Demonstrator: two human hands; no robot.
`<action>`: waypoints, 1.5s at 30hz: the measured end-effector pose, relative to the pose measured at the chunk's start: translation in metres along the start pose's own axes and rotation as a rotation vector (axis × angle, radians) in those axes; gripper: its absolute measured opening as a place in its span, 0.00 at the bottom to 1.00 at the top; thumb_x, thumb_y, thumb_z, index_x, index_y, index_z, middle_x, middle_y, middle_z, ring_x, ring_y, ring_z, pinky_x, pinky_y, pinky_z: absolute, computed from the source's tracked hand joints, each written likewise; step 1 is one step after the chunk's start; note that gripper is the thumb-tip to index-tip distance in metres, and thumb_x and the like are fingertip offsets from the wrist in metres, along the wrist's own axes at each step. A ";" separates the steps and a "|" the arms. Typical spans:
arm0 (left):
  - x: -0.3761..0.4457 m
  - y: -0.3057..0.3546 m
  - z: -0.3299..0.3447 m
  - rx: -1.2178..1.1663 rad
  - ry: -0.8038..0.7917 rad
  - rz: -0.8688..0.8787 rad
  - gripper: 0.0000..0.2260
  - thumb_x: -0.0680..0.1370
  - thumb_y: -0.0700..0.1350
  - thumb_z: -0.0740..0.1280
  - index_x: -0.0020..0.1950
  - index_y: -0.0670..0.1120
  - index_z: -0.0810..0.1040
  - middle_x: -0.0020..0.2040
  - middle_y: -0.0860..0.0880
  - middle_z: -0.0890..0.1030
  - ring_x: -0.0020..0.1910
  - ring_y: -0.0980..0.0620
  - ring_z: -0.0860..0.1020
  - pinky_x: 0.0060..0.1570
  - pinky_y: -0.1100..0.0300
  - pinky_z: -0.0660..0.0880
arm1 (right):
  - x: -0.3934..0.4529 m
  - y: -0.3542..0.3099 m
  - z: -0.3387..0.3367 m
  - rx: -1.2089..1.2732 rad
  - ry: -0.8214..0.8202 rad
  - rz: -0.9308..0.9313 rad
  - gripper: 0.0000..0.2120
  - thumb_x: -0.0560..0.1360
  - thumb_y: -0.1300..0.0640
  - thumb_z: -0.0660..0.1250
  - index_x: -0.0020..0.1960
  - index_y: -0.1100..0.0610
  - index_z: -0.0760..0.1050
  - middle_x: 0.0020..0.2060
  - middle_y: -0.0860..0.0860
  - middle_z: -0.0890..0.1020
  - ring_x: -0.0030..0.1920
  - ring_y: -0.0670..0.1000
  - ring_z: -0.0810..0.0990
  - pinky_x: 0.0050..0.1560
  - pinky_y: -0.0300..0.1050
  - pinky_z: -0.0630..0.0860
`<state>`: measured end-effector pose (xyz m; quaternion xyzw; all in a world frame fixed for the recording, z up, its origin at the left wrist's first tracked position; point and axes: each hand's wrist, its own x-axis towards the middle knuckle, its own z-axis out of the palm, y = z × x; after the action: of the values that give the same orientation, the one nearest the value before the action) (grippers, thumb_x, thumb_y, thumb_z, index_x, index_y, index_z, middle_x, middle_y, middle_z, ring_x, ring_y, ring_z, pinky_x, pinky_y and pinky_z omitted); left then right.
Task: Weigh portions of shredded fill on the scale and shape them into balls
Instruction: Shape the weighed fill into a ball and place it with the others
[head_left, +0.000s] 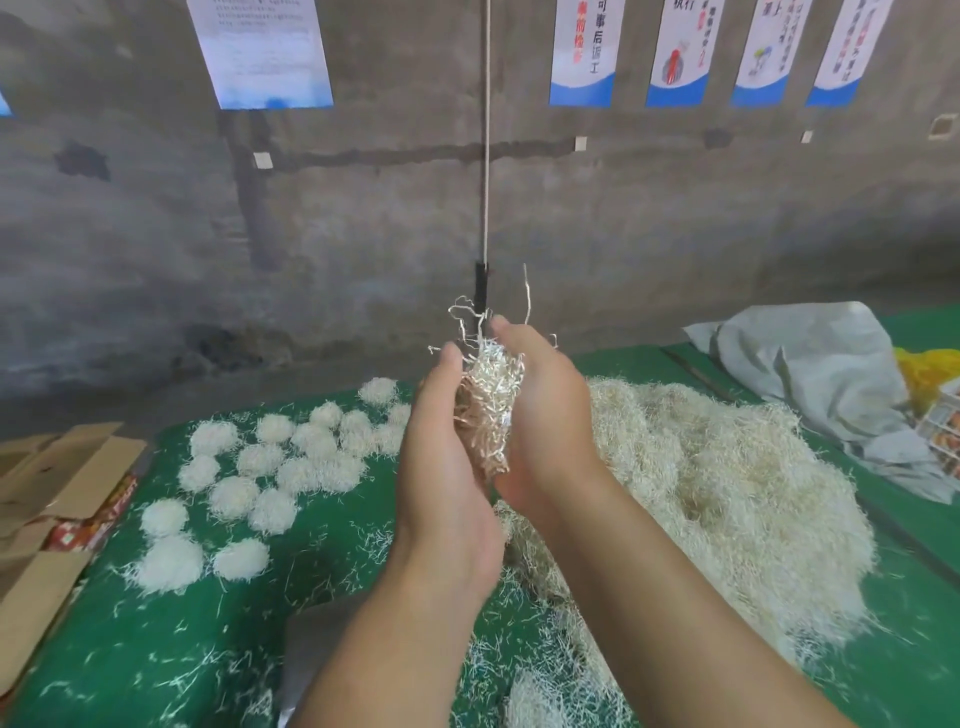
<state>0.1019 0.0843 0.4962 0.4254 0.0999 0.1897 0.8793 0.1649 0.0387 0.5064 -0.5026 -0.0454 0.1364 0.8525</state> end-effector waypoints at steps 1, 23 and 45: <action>0.000 0.000 -0.001 -0.023 0.013 -0.031 0.16 0.83 0.59 0.65 0.59 0.51 0.88 0.58 0.50 0.87 0.57 0.53 0.85 0.60 0.49 0.76 | -0.001 0.002 0.001 0.022 -0.003 0.017 0.06 0.77 0.52 0.72 0.47 0.54 0.81 0.37 0.51 0.81 0.38 0.52 0.78 0.42 0.47 0.74; 0.013 -0.010 -0.022 -0.129 0.176 -0.088 0.22 0.77 0.68 0.69 0.53 0.52 0.89 0.54 0.52 0.88 0.51 0.54 0.87 0.52 0.52 0.80 | 0.006 0.053 0.005 -0.426 0.030 -0.334 0.11 0.83 0.55 0.61 0.45 0.54 0.78 0.40 0.44 0.81 0.41 0.43 0.77 0.41 0.38 0.70; 0.029 -0.047 -0.076 0.157 0.539 -0.067 0.18 0.68 0.53 0.68 0.52 0.45 0.73 0.43 0.47 0.75 0.40 0.46 0.73 0.41 0.50 0.71 | -0.032 0.098 -0.036 -0.256 0.024 -0.047 0.26 0.71 0.34 0.72 0.68 0.35 0.74 0.56 0.32 0.83 0.53 0.33 0.82 0.57 0.47 0.75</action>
<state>0.1145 0.1240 0.4112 0.4228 0.3583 0.2584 0.7913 0.1238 0.0440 0.4055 -0.6076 -0.0639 0.1032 0.7849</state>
